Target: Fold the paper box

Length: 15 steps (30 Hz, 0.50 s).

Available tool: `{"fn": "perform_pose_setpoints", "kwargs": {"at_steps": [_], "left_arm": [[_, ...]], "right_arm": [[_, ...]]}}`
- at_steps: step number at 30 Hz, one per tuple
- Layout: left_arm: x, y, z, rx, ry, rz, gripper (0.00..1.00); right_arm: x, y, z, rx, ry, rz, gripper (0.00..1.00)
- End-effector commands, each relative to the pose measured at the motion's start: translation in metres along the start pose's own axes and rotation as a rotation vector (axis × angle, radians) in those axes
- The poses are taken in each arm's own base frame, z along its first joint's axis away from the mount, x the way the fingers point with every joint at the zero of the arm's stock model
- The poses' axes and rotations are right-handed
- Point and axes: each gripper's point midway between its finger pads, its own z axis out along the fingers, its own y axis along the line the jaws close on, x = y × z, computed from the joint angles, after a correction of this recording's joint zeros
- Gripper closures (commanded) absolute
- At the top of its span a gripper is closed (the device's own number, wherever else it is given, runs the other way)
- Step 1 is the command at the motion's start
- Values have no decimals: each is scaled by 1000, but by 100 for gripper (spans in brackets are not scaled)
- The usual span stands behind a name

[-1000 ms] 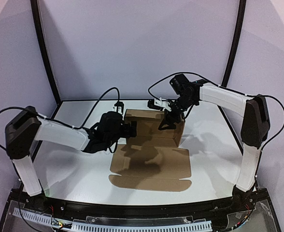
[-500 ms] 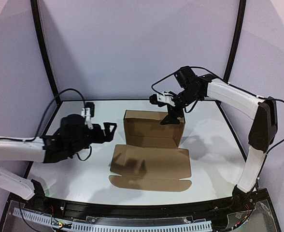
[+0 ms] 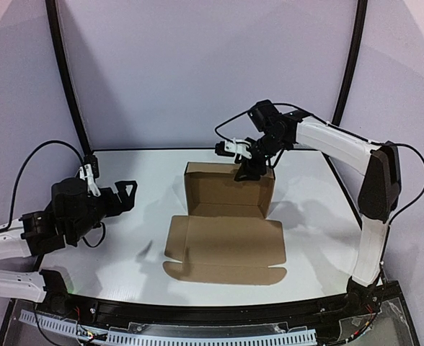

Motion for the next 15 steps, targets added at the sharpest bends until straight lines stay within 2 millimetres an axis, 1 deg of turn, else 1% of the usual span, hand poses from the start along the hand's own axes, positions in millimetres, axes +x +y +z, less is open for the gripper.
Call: {"fn": "perform_pose_setpoints", "kwargs": {"at_steps": [1, 4, 7, 12, 15], "left_arm": [[5, 17, -4, -76, 8, 60, 1], [1, 14, -3, -74, 6, 80, 1], [-2, 10, -1, -75, 11, 95, 1], [-12, 1, 1, -74, 18, 111, 1], [-17, -4, 2, -68, 19, 101, 1]], "right_arm": [[-9, -7, -4, -25, -20, 102, 39], [-7, -12, -6, -45, -39, 163, 40], [-3, -19, -9, -85, -69, 263, 40], [28, -41, -3, -117, -62, 479, 39], [51, -51, 1, -157, -63, 683, 38]]}}
